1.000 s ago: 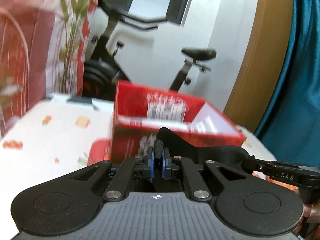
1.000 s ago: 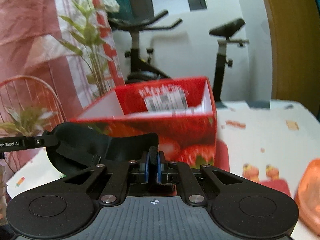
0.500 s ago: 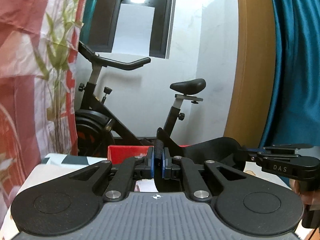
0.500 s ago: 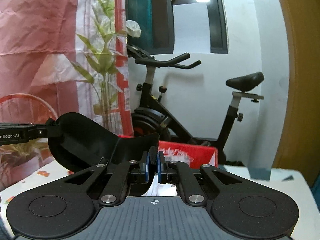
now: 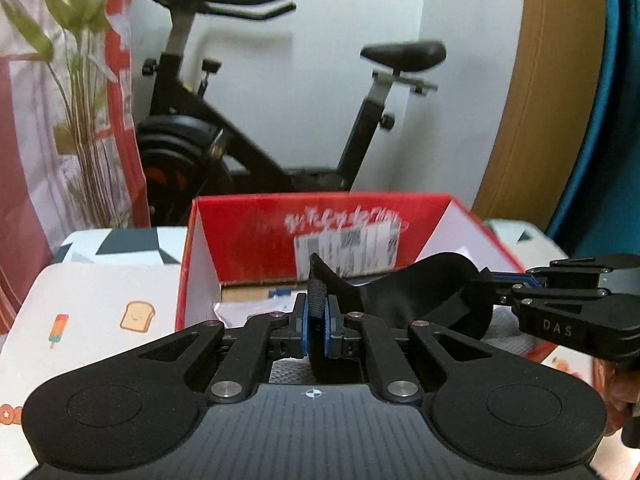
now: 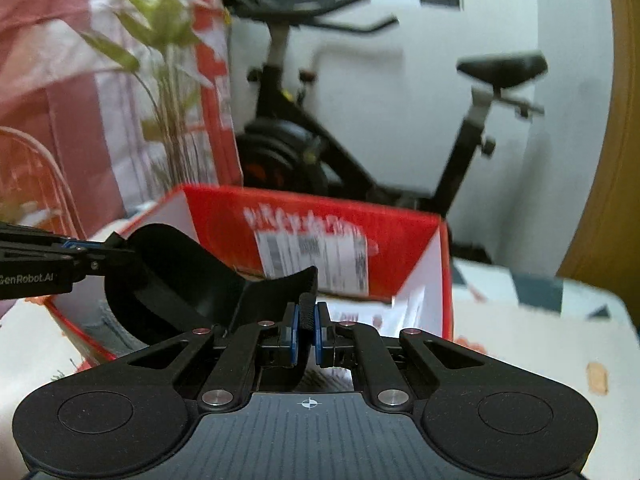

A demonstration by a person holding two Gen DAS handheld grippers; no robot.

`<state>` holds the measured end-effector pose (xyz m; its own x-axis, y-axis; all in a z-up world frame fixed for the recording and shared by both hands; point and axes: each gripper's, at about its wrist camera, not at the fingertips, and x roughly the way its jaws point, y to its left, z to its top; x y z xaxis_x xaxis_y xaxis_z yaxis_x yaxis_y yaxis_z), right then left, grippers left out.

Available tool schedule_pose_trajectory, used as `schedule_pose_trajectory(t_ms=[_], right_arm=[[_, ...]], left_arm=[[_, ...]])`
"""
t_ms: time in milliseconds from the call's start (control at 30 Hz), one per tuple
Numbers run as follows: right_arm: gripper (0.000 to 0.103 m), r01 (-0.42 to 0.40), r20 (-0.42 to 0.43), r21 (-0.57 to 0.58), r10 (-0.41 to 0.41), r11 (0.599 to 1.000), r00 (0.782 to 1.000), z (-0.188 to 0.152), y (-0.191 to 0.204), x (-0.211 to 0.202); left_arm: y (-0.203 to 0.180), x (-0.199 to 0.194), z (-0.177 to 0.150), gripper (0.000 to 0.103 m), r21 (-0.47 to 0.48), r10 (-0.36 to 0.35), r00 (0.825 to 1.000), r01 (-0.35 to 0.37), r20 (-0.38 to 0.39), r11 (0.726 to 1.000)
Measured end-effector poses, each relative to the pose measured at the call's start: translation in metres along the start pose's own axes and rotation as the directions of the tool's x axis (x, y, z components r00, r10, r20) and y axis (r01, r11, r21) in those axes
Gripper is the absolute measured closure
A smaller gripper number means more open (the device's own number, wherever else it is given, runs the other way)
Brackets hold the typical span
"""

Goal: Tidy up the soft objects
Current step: 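Lift the black eye mask with the right gripper over the red box, then open the right gripper to release the eye mask into the box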

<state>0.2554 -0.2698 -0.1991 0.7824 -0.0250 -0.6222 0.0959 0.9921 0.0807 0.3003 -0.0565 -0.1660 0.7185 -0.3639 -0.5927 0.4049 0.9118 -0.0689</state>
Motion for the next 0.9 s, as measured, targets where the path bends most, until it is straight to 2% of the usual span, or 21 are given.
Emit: schedule_pose_trajectory(t_ms=[300,567,700,800,867,900], right_arm=[[0.096,0.003,-0.072,0.031,-0.001,1.0,0.997,-0.008,-0.009,0.028],[0.096,0.012,-0.093,0.04,-0.009,0.999,0.996,-0.012,-0.012,0.034],[0.092,0.017,-0.104,0.052,-0.011,0.999,0.995,-0.011,-0.013,0.035],[0.087,0.046,-0.102,0.034,-0.043,0.998,0.994,-0.011,-0.013,0.031],[0.079,0.098,-0.055,-0.006,-0.098,0.995,0.994,-0.011,-0.008,0.022],[0.07,0.103,-0.032,-0.013,-0.104,0.995,0.994,-0.011,-0.007,0.017]], left_arm=[[0.012,0.025,-0.007,0.095,0.022,0.031,0.996,-0.029,-0.084,0.999],[0.01,0.036,-0.012,0.095,0.024,0.044,0.994,-0.042,-0.102,0.999],[0.007,0.034,-0.01,0.091,0.044,0.064,0.994,-0.06,-0.087,0.997],[0.009,0.028,-0.007,0.082,0.044,0.064,0.996,-0.061,-0.067,0.997],[0.013,0.019,-0.006,0.059,0.001,0.064,0.997,-0.064,-0.048,0.998],[0.016,0.014,-0.006,0.055,-0.025,0.051,0.998,-0.052,-0.029,0.998]])
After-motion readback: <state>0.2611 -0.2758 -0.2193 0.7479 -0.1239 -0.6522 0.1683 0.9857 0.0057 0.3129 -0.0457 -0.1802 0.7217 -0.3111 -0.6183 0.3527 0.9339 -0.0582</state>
